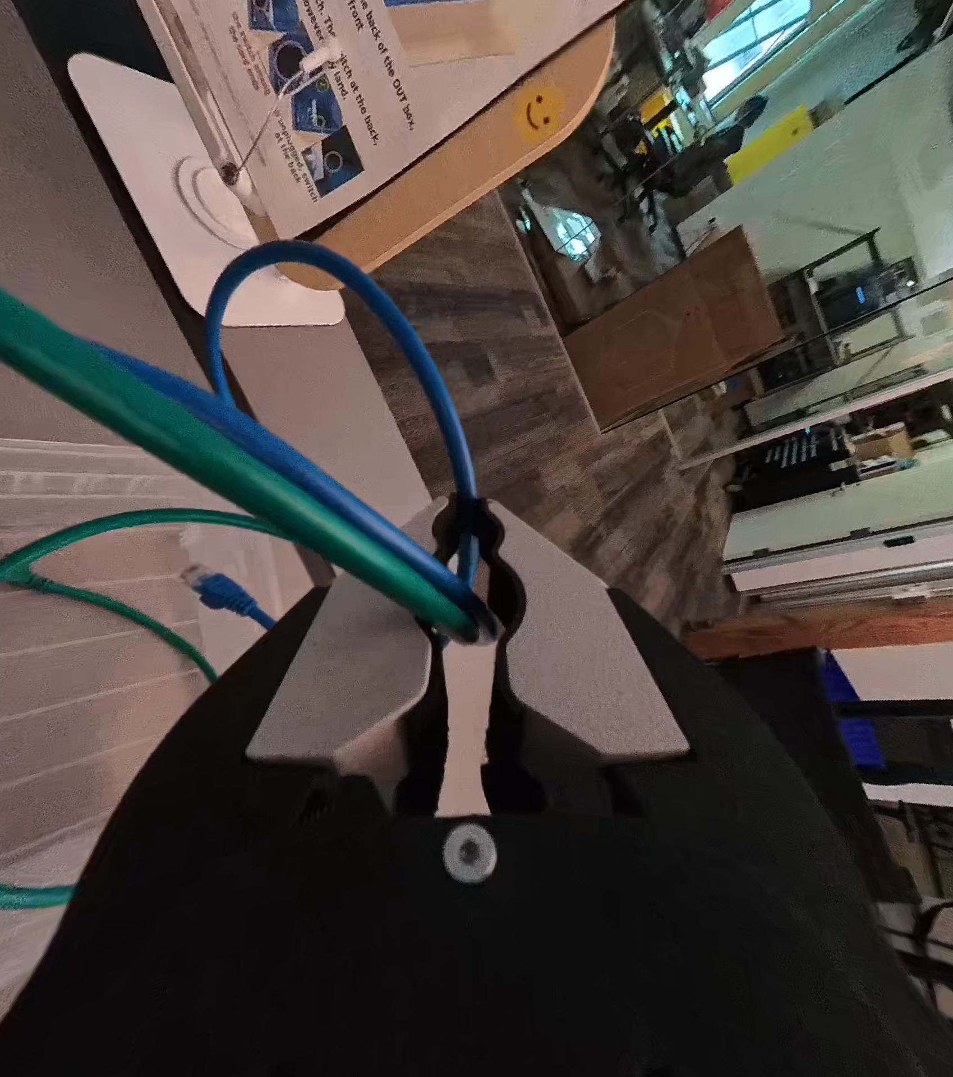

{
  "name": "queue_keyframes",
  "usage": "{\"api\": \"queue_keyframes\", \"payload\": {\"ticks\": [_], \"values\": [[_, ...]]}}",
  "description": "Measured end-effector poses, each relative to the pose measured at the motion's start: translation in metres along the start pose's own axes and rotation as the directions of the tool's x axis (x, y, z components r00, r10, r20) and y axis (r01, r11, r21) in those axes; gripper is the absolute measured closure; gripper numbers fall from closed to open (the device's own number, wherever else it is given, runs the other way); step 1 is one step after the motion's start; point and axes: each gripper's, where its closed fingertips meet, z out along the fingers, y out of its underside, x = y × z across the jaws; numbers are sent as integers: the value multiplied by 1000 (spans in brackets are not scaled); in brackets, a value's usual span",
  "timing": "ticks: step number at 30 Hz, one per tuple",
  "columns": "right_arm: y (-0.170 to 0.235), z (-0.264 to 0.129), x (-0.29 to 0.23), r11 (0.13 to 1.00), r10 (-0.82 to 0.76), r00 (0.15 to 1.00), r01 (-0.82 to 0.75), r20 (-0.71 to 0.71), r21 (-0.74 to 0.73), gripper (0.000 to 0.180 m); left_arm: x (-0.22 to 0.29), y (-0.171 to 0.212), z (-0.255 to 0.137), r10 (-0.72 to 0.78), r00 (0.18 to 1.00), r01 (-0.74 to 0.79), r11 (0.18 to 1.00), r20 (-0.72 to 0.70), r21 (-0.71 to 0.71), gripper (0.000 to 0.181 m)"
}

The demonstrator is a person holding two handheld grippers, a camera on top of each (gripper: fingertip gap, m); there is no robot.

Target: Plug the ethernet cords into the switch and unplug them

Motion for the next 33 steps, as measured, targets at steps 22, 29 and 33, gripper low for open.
{"api": "queue_keyframes", "payload": {"ticks": [22, 29, 33], "values": [[162, -2, -97, 724, 680, 706, -603, 198, -336, 136, 22, 60, 110, -156, 962, 56, 915, -224, -399, 148], [147, -114, -41, 417, 878, 448, -889, 168, 188, 127, 29, 64, 113, -282, 906, 131, 896, -315, -425, 148], [126, -129, -114, 391, 910, 333, -889, 249, -239, 120, 27, 68, 110, -310, 899, 157, 889, -311, -431, 148]]}}
